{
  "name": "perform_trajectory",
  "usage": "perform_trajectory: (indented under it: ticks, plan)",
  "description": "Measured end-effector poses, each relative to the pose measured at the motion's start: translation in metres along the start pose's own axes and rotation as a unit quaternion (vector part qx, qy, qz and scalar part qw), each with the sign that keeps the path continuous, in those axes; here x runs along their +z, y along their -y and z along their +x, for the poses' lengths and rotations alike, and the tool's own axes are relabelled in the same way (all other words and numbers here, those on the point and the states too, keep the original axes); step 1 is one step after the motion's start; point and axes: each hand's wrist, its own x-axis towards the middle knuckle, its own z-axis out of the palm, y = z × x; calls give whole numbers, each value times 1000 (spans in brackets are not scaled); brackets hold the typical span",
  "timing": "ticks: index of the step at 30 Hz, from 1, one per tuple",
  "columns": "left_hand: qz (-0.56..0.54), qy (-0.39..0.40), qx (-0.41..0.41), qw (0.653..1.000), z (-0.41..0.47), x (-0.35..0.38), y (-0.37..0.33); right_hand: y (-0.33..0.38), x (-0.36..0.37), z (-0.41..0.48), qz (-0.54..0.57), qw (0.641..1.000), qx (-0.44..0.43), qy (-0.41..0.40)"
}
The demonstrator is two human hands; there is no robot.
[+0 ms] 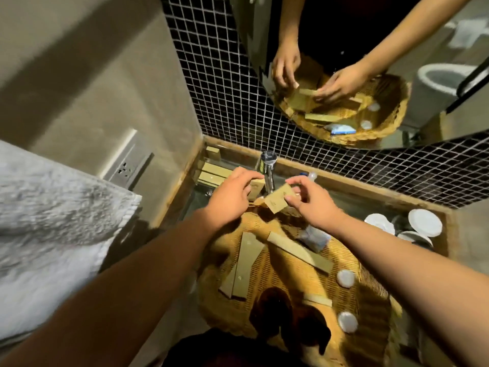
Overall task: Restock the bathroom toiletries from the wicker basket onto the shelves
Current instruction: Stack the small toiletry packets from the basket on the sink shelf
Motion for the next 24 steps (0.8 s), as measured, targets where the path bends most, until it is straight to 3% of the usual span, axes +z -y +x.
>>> perform_trajectory:
  ticks: [4, 8, 16, 19, 24]
  plan:
    - [19, -25, -41, 999, 18, -21, 19, 26, 3, 32, -47, 997, -52, -33]
    - [40, -41, -51, 997, 37, -37, 44, 51, 20, 63, -46, 996, -38, -65]
    - [10, -184, -211, 960, 72, -36, 92, 73, 78, 121, -39, 998, -50, 1]
    - [14, -181, -256, 949, 84, -31, 110, 70, 95, 139, -67, 996, -35, 36]
    - [54, -155, -291, 943, 100, -23, 131, 58, 114, 165, -84, 996, -2, 18]
